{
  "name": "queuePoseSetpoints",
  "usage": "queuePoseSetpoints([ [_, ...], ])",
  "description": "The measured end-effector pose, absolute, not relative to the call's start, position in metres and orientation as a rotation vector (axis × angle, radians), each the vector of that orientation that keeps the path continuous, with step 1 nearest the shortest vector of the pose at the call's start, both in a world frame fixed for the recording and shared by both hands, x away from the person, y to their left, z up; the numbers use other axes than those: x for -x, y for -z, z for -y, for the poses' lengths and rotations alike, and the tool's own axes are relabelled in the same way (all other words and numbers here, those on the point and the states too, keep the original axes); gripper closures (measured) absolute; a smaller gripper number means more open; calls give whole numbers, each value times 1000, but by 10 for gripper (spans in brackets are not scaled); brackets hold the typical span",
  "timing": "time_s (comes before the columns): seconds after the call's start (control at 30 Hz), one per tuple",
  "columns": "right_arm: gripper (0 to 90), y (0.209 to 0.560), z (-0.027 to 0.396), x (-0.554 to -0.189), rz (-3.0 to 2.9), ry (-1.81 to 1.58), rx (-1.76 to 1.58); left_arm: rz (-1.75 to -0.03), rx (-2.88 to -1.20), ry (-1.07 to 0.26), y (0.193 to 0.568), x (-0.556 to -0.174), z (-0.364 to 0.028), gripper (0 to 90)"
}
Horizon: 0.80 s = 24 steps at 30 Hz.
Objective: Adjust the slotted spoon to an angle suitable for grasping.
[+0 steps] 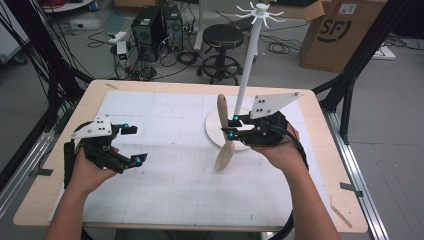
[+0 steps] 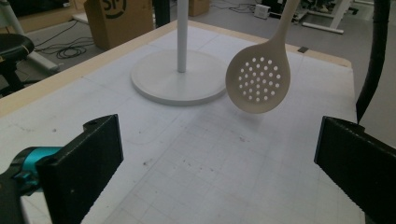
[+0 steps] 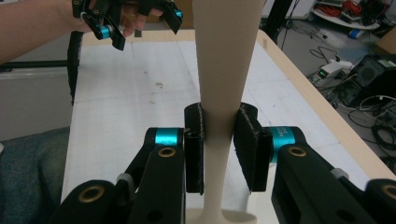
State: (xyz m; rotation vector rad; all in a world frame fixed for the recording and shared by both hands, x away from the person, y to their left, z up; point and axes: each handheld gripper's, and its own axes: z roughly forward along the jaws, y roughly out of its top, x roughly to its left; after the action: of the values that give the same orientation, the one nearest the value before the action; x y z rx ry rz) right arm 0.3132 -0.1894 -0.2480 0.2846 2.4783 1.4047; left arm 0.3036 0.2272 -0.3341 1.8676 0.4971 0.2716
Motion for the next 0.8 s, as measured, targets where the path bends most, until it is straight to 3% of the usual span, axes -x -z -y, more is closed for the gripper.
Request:
queuePoseSetpoints([
  [0.8, 741, 243, 175, -311, -2488, -1435, -219, -360, -1820, -248, 279, -309, -186, 18],
])
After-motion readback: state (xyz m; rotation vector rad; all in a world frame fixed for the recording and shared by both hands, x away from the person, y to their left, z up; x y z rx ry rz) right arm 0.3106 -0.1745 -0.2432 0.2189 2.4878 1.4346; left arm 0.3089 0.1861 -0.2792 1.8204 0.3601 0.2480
